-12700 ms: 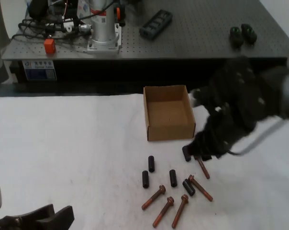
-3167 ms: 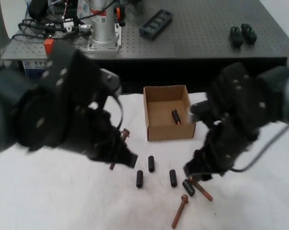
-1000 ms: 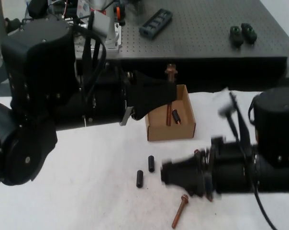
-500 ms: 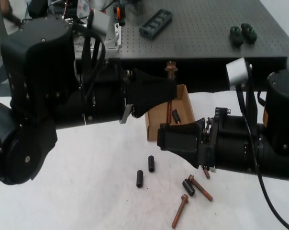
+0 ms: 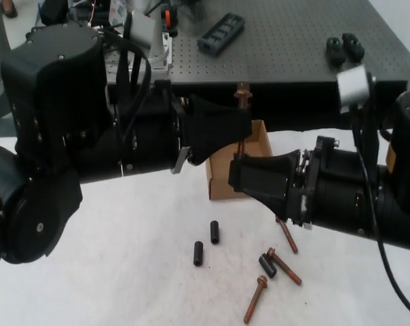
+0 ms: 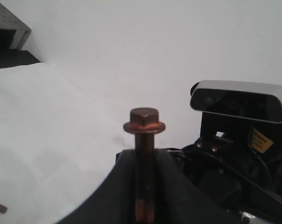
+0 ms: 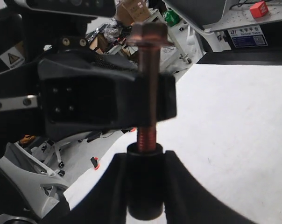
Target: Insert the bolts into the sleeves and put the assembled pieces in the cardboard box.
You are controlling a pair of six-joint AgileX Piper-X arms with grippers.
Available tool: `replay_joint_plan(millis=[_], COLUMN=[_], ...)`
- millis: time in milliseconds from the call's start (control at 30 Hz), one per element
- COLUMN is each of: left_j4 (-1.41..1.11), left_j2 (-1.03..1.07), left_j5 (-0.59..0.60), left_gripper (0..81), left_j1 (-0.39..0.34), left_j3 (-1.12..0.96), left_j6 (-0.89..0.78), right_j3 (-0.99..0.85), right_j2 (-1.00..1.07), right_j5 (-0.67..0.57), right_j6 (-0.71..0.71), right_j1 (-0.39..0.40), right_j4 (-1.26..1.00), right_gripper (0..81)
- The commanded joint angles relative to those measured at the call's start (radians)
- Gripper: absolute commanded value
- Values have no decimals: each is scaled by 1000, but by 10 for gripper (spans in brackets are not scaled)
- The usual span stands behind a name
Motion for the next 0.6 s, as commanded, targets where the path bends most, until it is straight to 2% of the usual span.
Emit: replay_joint_plan(millis=[0, 200, 233, 300, 400, 433, 467, 500, 567], left_j4=[-4, 0, 4, 14, 39, 59, 81, 107, 164], left_j2=[-4, -4, -4, -4, -4, -4, -4, -4, -4], left_j5=[-7, 64, 63, 59, 16, -15, -61, -105, -177], left_gripper=[7, 4, 26, 146, 459, 526, 574, 580, 552], left_j1=[0, 0, 0, 0, 0, 0, 0, 0, 0], left_j3=[-6, -6, -6, -6, -6, -6, -6, -6, -6], left_j6=[-10, -10, -10, -10, -10, -10, -10, 2, 55], right_j3=[-6, -6, -6, -6, -6, -12, -27, -48, -126], right_j2=[-15, -15, -15, -15, -13, -9, 4, 20, 89], right_j5=[9, 40, 43, 72, 175, 214, 240, 252, 282], right_j6=[4, -6, -9, -12, -42, -42, -60, -83, -149], right_j1=[-1, -1, -1, -5, -38, -58, -83, -103, -146], right_j4=[-25, -72, -79, -76, -40, -19, 17, 54, 165], right_gripper=[18, 18, 18, 18, 18, 18, 18, 18, 18])
